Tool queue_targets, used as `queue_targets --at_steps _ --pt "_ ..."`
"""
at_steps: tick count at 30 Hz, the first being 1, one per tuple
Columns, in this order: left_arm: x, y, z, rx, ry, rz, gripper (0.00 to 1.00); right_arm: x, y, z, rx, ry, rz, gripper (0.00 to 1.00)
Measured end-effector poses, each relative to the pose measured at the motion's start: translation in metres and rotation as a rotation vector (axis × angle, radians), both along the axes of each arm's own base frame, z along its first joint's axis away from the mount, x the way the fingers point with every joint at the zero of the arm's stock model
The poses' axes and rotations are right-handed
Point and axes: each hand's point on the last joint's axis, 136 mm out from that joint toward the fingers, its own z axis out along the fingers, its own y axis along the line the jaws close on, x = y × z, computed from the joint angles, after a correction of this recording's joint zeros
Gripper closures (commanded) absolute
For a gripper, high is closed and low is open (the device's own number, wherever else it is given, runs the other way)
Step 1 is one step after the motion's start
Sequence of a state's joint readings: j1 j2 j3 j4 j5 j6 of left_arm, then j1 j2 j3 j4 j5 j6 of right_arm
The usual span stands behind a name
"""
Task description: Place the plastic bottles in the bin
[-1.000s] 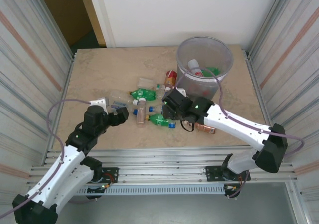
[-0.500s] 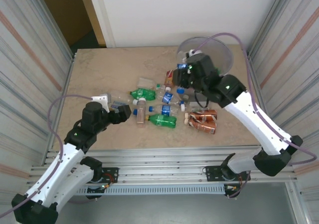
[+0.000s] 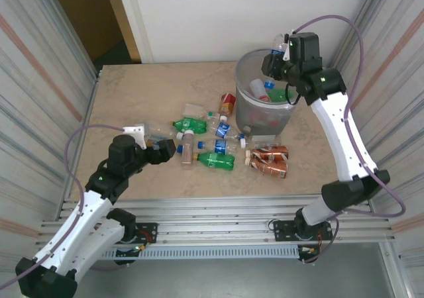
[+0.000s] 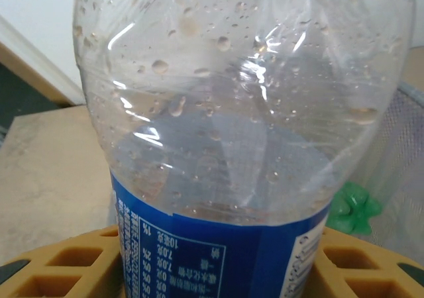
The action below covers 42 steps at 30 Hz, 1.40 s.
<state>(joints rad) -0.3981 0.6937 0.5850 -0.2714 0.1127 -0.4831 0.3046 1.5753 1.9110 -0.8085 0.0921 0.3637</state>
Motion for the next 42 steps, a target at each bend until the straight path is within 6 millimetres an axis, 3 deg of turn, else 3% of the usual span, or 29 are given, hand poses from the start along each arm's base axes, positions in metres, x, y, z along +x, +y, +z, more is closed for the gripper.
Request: queue_targets --at_steps 4,10,20,35,39,42 --pt "0.000 -0.003 0.000 -0.015 -0.006 -0.014 0.01 0.027 0.001 -0.027 -0.046 0.065 0.013 0.60" --pt "-0.001 -0.008 0.003 -0.041 -0.006 -0.038 0.01 0.051 0.005 -0.070 -0.112 0.170 0.034 0.59" --pt "-0.002 -0.014 -0.002 -0.061 0.025 -0.062 0.01 0.059 0.008 -0.113 -0.147 0.281 0.043 0.49" --pt "-0.001 -0.021 -0.012 -0.090 0.088 -0.073 0.01 0.058 0.016 -0.118 -0.115 0.296 0.074 0.25" --pt "0.001 -0.023 -0.013 -0.095 0.092 -0.079 0.01 0.060 0.022 -0.115 -0.089 0.284 0.096 0.27" --pt "0.002 -0.024 -0.014 -0.095 0.094 -0.081 0.01 0.061 0.024 -0.114 -0.077 0.280 0.098 0.40"
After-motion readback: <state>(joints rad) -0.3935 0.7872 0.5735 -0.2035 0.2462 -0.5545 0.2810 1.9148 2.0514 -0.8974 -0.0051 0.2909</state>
